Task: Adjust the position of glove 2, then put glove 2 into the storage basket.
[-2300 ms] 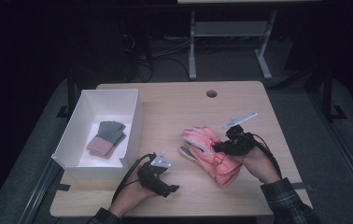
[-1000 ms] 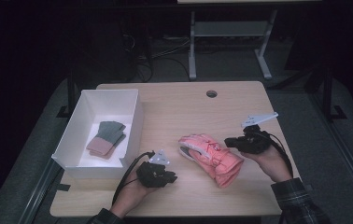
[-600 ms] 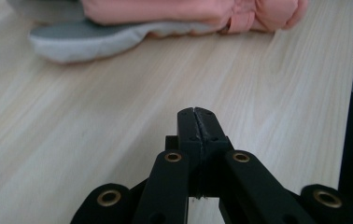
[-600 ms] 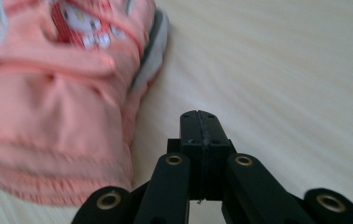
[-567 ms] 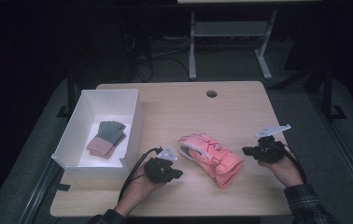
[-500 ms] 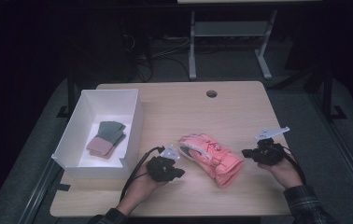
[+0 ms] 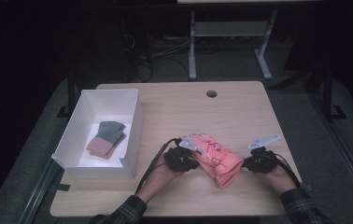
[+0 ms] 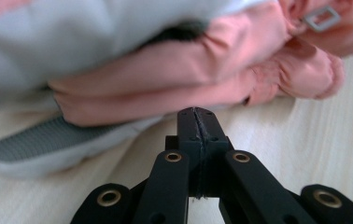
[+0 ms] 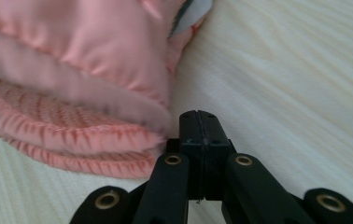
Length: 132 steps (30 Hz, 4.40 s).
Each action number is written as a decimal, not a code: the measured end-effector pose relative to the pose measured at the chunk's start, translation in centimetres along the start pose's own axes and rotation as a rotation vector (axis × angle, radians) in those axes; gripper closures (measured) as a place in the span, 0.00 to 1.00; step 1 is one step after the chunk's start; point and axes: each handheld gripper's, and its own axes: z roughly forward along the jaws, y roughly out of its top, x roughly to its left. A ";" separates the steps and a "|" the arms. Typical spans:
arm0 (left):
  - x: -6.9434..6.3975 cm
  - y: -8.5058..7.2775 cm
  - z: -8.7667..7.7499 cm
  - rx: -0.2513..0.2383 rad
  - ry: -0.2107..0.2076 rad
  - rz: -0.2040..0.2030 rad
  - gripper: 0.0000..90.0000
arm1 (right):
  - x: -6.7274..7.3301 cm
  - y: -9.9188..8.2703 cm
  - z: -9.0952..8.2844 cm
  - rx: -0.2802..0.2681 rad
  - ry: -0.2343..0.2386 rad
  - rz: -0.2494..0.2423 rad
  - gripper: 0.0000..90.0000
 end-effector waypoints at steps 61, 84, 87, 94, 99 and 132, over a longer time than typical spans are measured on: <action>4.4 2.0 -6.5 -0.079 0.026 -0.116 0.41 | 7.5 0.6 1.7 -0.018 0.098 -0.065 0.35; 3.0 5.8 0.7 0.070 -0.014 -0.105 0.14 | 6.1 -0.5 -0.3 -0.060 0.016 -0.013 0.15; 3.3 5.4 1.2 0.089 -0.030 -0.118 0.14 | 6.1 -0.5 -0.2 -0.059 0.019 -0.014 0.15; 3.7 4.7 2.8 0.148 -0.098 -0.166 0.14 | 6.1 -0.5 -0.3 -0.062 0.014 -0.013 0.15; 4.0 4.2 3.4 0.168 -0.129 -0.199 0.14 | 6.0 -0.5 -0.3 -0.065 0.013 -0.014 0.15; 4.5 5.0 0.8 0.121 -0.209 -0.225 0.67 | 5.3 -0.8 -0.4 -0.075 -0.016 0.003 0.15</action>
